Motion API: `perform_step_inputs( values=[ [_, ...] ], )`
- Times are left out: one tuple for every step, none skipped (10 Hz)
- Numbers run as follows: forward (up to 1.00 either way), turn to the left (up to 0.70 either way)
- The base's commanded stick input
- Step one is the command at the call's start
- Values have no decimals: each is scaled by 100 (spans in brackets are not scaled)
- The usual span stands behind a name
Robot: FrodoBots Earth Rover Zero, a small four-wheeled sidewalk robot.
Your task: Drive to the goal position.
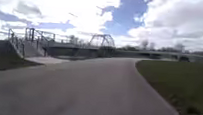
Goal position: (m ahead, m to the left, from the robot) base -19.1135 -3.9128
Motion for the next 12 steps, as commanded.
perform_step_inputs(
  values=[
    [0,45],
    [0,45],
    [0,45],
    [0,45],
    [0,45],
    [0,45],
    [0,45],
    [0,45],
    [0,45],
    [0,45],
    [0,45],
    [0,45]
  ],
)
